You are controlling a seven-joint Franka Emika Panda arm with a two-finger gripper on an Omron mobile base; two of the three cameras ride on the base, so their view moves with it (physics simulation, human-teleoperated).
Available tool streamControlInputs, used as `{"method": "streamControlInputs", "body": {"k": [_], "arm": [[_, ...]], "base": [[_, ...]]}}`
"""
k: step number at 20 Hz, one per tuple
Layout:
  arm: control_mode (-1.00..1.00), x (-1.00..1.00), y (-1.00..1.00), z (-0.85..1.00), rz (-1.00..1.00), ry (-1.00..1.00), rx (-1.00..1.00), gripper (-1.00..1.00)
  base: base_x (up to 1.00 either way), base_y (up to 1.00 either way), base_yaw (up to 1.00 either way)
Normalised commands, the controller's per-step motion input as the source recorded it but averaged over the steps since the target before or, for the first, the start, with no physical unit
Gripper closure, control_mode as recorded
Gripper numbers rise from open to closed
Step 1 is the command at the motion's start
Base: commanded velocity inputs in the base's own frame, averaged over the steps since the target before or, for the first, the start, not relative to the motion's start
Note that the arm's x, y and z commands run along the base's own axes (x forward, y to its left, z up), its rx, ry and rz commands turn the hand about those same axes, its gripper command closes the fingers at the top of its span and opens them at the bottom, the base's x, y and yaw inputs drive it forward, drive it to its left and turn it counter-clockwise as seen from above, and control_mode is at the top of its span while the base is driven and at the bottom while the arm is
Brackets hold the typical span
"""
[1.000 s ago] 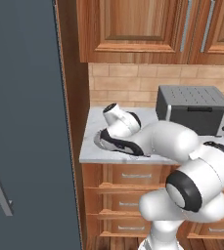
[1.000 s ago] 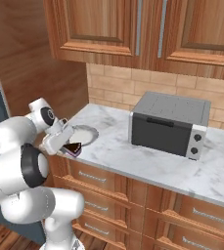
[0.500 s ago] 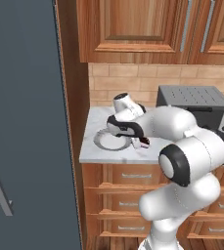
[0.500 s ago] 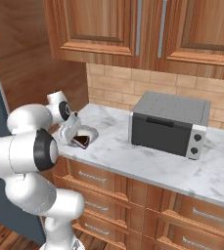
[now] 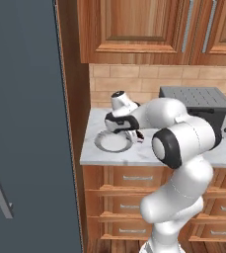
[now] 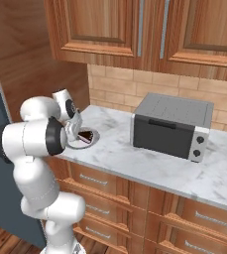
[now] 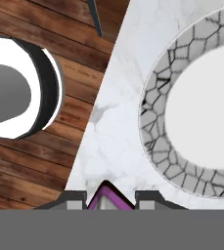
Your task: Take the baked cake out of the oven and place it on the plate for cooling. Then close the oven door.
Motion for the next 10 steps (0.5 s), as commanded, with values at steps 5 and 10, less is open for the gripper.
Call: {"method": "streamControlInputs", "body": {"k": [5, 10], "arm": [[-1.0, 0.49, 0.31, -0.21, 0.07, 0.0, 0.0, 1.0], [-1.0, 0.4, 0.12, -0.19, 0.05, 0.0, 0.0, 1.0]], "base": [[0.0, 0.0, 0.0], [0.0, 0.0, 0.0]]}}
